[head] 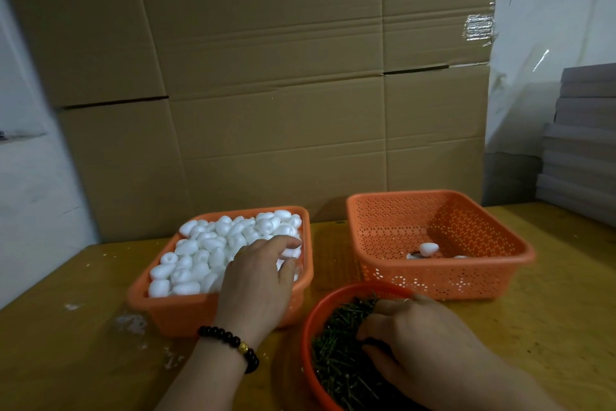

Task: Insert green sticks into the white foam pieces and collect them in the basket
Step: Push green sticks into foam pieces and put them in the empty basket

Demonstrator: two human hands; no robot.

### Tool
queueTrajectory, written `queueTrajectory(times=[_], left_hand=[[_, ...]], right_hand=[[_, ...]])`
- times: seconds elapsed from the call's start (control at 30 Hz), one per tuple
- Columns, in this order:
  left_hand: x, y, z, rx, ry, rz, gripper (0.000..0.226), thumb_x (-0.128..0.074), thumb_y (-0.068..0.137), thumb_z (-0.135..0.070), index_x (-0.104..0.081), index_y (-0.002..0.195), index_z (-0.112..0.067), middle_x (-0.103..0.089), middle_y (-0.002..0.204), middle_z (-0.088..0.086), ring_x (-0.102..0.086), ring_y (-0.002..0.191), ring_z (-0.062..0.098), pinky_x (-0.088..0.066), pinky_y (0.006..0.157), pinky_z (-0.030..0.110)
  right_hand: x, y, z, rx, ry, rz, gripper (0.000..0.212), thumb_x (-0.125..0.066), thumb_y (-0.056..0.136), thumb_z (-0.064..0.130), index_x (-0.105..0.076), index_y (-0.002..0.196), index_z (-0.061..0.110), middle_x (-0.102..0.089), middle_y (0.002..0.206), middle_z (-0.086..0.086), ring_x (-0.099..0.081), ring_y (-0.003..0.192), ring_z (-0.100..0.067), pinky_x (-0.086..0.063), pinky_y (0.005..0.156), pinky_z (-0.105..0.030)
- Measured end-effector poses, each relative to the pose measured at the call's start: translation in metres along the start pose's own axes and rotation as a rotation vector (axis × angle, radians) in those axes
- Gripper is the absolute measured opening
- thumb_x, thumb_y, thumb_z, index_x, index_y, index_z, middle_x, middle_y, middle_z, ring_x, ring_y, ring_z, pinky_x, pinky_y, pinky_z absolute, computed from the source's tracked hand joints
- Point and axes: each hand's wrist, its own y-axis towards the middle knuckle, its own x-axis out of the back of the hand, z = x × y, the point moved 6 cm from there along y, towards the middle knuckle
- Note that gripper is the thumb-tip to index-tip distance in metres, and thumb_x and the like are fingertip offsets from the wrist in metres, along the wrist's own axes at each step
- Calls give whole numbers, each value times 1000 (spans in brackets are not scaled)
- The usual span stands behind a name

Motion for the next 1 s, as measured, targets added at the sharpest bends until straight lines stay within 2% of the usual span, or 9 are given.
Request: queueTrajectory(times=[0.1,0.2,0.27,0.4,0.6,0.77,0.83,0.9,1.0], left_hand=[[2,-1,-7,15,-244,-18,29,-64,89,-19,-59,95,-47,-62,95,-23,-57,92,-2,-48,80,21],[0,-2,-13,32,-519,42,31,-70,83,-8,-64,94,-36,-66,78,-14,-61,73,2,-49,68,19],[-1,-4,-18,34,-649,97,32,-71,82,-3,-63,96,-31,-69,74,-8,-62,70,4,-48,68,22],[-4,-6,-24,43,-738,153,30,-69,85,-6,-58,102,-28,-74,78,2,-68,79,11,-50,80,35],[-2,-10,-35,-7,-741,146,25,-70,85,-13,-61,102,-30,-73,77,-1,-69,77,8,-47,73,24],[4,-11,-34,38,-831,80,21,-77,77,-10,-72,92,-25,-73,87,0,-68,86,20,-56,78,31],[2,-11,-34,101,-993,124,21,-78,72,-10,-73,91,-18,-74,93,5,-68,91,24,-57,80,32],[-1,-12,-36,180,-1231,203,34,-76,66,-10,-69,99,-7,-72,100,15,-69,96,29,-58,78,33],[-4,-13,-42,249,-1472,297,43,-70,70,-6,-62,113,-2,-69,102,22,-70,91,31,-58,71,33]], right_hand=[[1,-1,0,-13,5,-17,36,-37,89,45,-54,119,37,-55,111,18,-54,100,-7,-37,91,-25],[1,-1,-1,-14,9,-18,35,-36,87,44,-55,116,37,-55,109,19,-53,100,-4,-35,90,-22],[1,0,-1,-17,13,-19,34,-37,85,43,-55,113,36,-56,108,19,-53,99,-4,-35,89,-22],[2,-1,-1,-23,13,-39,33,-34,84,44,-54,107,33,-55,103,18,-54,97,-6,-36,87,-24],[4,-1,-1,-35,24,-68,34,-30,84,48,-56,101,34,-56,96,17,-56,90,-5,-37,83,-25],[4,-2,-1,-44,13,-76,35,-28,88,50,-57,99,33,-56,96,17,-56,88,-5,-37,83,-26],[4,-1,-2,-52,14,-76,35,-29,86,50,-57,96,33,-56,94,16,-56,86,-5,-37,83,-26],[4,0,-1,-55,9,-69,35,-29,84,52,-56,93,32,-56,92,16,-55,85,-5,-35,82,-25],[5,0,-2,-72,16,-70,38,-29,78,54,-55,97,33,-55,95,17,-54,88,-4,-35,84,-24]])
